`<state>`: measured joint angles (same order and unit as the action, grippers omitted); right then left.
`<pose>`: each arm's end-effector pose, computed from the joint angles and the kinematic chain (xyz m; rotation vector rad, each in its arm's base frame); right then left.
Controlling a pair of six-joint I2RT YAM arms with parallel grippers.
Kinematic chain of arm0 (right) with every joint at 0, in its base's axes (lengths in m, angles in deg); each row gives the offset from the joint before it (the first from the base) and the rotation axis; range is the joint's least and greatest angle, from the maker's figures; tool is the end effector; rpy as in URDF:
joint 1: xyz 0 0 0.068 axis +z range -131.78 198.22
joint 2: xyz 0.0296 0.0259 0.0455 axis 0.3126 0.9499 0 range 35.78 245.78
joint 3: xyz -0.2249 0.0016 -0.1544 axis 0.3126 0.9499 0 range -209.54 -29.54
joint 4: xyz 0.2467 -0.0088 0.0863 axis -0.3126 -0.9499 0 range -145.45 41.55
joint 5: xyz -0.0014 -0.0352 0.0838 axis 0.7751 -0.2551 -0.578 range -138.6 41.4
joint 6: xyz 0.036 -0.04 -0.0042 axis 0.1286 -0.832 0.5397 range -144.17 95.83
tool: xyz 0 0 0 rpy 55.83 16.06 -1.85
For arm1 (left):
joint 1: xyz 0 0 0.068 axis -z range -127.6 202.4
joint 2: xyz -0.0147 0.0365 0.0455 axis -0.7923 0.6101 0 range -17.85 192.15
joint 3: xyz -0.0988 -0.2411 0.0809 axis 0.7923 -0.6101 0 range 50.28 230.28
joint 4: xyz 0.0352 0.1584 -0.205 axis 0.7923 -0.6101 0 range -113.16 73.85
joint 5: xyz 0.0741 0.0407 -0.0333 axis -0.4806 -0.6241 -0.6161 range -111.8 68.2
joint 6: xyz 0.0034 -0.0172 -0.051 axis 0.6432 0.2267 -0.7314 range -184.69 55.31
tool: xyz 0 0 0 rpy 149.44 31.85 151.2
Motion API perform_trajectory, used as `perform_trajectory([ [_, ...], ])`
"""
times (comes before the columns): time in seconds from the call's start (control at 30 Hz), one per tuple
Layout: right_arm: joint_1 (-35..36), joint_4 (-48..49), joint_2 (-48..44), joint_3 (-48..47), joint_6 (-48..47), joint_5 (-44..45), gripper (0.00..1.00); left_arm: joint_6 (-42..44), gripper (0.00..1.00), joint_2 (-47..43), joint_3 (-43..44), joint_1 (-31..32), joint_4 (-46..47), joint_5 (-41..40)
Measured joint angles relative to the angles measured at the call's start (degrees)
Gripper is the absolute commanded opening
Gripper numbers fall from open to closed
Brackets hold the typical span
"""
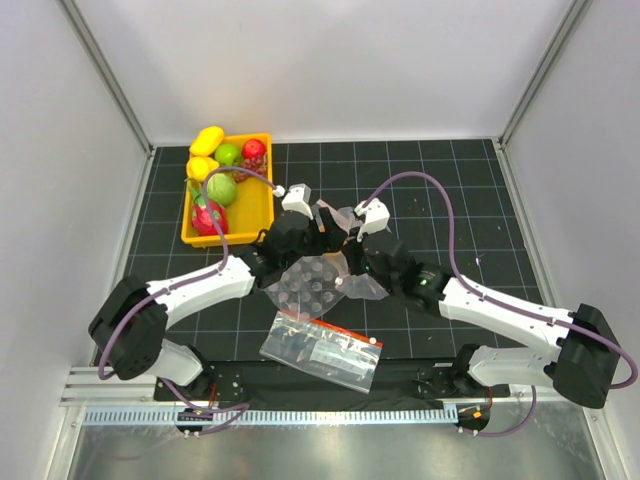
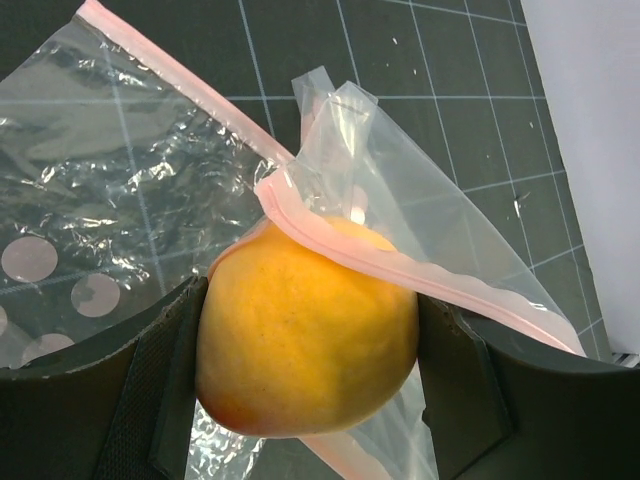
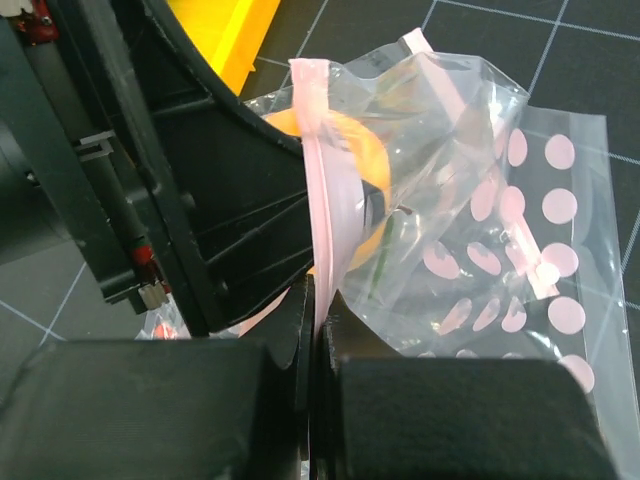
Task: Place the food in the zip-top bag and seal the zipper
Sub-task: Place the fake fruit in the zipper food storage bag.
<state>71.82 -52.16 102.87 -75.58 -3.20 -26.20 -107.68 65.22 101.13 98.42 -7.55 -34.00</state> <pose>0.1680 0.2049 0.2799 -0.3156 1.9718 0.4561 0.2325 -0.2300 0.2522 -0.0893 2.0599 -0.7865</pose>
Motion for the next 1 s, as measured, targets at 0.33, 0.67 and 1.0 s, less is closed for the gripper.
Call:
perform_trajectory([
  [0.33, -1.4, -0.4, 0.0, 0.0, 0.5, -1.0, 0.01, 0.8, 0.77, -3.1, -0.1, 0.3, -0.9, 0.2],
  [0.67, -4.7, 0.2, 0.0, 0.6, 2.8, -6.9, 0.01, 1.4, 0.99, -5.4, -0.1, 0.3, -1.7, 0.5],
  [1.0, -4.9, 0.3, 0.9, 0.7, 3.2, -9.0, 0.01, 1.2, 1.00, -5.4, -0.1, 0.3, -2.7, 1.2],
])
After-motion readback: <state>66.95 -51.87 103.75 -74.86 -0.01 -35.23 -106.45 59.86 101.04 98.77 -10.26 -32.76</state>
